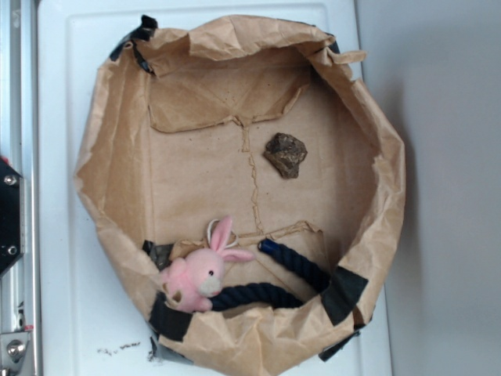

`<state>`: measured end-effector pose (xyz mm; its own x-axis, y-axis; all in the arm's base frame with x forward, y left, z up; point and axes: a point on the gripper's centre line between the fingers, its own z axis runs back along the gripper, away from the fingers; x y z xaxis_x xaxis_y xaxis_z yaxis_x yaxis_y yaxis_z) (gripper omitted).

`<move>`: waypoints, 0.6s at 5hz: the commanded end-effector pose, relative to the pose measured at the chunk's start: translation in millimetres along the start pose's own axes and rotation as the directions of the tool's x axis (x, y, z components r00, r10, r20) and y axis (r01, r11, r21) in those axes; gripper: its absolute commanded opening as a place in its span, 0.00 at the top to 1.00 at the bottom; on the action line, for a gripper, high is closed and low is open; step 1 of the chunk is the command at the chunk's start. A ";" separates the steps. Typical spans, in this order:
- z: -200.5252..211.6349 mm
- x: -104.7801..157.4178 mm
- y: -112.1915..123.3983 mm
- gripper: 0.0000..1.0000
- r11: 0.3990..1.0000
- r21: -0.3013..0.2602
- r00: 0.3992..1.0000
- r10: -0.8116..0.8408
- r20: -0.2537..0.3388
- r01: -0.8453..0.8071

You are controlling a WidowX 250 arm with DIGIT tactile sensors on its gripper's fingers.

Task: Grab the rock.

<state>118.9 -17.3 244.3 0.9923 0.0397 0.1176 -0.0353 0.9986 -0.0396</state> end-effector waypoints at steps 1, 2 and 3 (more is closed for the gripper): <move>0.0 0.0 0.0 0.00 1.000 0.000 1.000 0.000 0.000 0.000; -4.9 10.6 -11.5 0.00 1.000 0.007 1.000 0.023 0.003 -0.023; -9.9 25.6 -16.2 0.00 0.998 -0.012 0.998 0.061 -0.006 -0.061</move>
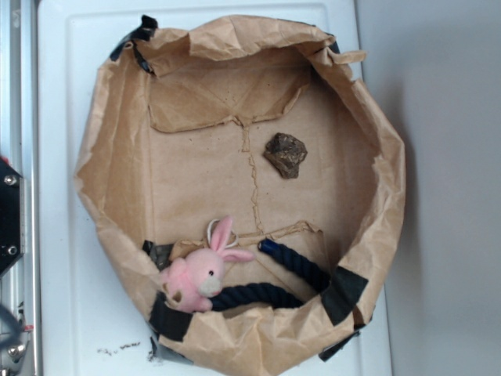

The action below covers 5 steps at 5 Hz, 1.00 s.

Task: Grab the rock.

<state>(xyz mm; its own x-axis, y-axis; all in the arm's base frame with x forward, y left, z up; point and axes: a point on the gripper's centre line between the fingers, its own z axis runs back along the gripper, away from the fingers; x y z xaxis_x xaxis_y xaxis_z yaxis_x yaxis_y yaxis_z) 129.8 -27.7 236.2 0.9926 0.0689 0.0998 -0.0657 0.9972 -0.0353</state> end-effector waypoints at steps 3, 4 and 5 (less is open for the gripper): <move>-5.0 63.9 -21.4 0.00 0.998 -0.060 1.000 0.023 -0.007 -0.024; -19.7 81.0 -28.3 0.00 0.998 -0.048 0.999 -0.043 -0.004 0.042; -30.4 96.1 -26.4 0.00 0.995 -0.068 0.996 -0.072 -0.047 0.069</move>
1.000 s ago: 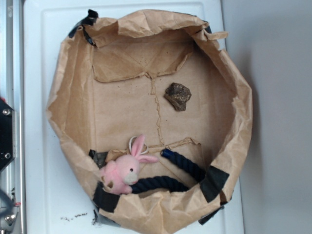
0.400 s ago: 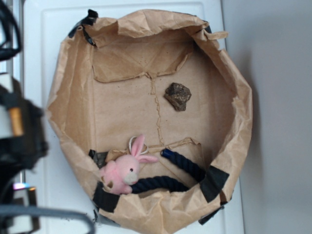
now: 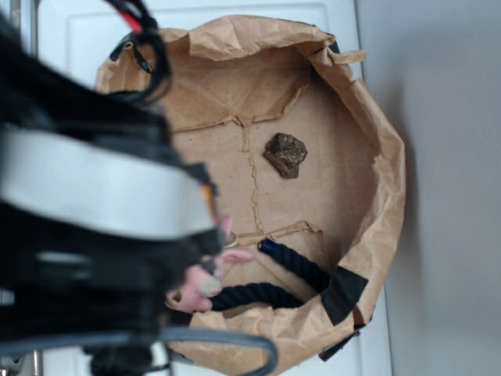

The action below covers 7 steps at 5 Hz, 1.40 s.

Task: Grab the rock.

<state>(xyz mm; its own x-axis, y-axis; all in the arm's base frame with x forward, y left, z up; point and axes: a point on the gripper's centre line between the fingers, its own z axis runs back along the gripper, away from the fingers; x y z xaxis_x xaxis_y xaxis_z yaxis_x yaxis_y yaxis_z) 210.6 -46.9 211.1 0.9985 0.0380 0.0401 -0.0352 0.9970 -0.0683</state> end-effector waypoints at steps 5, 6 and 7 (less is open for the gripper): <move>-40.1 54.5 -1.0 0.00 0.991 -0.131 0.987 -0.012 0.158 0.033; -49.4 66.7 6.4 0.00 0.989 -0.146 0.979 0.016 0.202 0.014; -71.6 82.0 11.1 0.00 0.994 -0.110 0.972 0.037 0.234 -0.012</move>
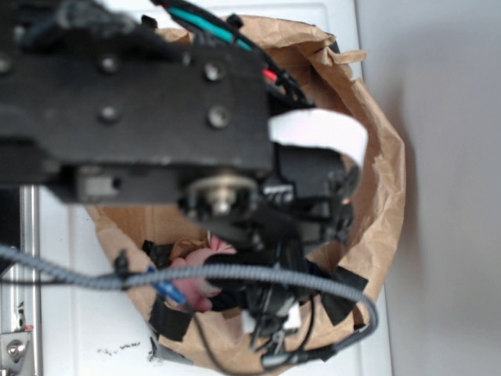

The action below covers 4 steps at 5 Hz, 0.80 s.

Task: Grab the rock.

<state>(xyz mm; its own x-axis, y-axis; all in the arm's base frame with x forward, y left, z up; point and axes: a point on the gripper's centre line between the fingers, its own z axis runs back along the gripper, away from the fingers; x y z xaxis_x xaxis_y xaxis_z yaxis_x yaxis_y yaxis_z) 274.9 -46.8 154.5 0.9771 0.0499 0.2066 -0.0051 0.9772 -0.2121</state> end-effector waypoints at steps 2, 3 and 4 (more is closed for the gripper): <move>-46.3 33.2 32.3 0.00 0.988 0.138 0.995 0.053 0.081 -0.064; -59.8 37.5 38.8 0.00 0.981 0.182 0.995 0.057 0.081 -0.071; -71.0 39.0 48.3 0.00 0.972 0.230 0.995 0.031 0.096 -0.052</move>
<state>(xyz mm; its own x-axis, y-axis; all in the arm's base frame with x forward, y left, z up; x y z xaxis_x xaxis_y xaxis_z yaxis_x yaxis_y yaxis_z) 322.3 -11.0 70.9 0.9631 0.0997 0.2501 -0.1052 0.9944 0.0088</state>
